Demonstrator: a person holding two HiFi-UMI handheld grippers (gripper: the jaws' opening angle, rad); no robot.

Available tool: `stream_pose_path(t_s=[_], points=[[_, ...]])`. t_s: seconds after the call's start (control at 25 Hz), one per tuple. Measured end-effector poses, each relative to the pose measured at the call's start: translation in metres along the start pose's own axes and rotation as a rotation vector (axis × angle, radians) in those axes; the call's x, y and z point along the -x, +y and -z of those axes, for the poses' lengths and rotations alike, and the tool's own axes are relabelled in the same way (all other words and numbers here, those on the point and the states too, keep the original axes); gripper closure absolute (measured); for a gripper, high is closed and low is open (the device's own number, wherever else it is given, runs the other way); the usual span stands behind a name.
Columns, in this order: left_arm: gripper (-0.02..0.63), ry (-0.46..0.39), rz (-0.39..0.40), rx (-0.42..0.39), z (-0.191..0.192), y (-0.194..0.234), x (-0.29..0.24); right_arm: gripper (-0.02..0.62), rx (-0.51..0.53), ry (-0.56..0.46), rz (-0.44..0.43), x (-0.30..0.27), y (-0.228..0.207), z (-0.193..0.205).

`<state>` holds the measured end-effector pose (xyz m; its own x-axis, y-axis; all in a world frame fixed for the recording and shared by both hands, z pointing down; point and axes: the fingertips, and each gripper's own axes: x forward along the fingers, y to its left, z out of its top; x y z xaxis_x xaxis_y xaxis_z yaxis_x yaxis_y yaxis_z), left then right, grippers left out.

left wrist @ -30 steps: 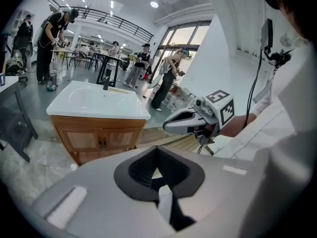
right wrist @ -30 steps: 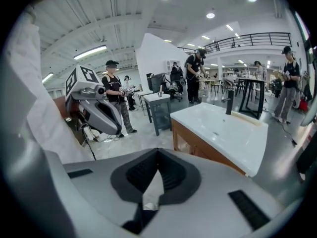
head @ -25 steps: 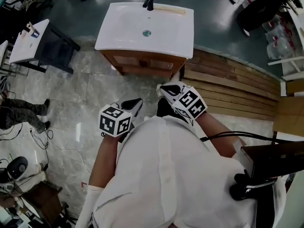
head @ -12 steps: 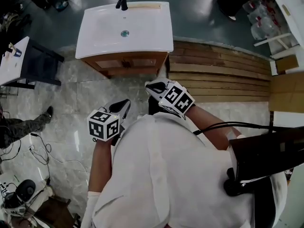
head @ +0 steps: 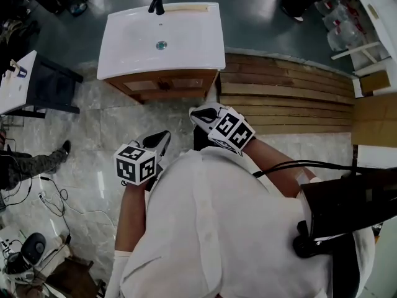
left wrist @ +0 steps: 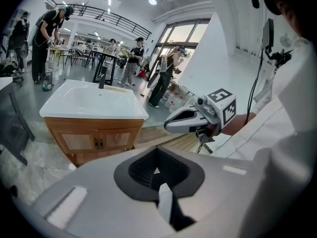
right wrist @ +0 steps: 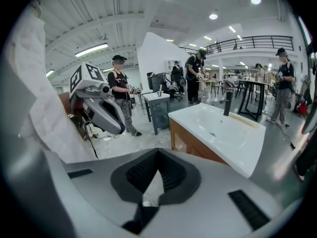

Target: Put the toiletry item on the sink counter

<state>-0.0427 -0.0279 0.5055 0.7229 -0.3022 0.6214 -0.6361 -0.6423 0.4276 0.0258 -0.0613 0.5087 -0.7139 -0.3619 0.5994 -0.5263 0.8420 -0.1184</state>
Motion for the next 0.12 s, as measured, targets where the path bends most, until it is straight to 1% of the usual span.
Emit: stream_pose_path(t_s=[0.12], points=[[0.600,0.018,0.020,-0.004,0.0006,-0.0045,-0.0054,0.591,-0.018,0.011,0.012,0.0053,-0.0029,0.0056]])
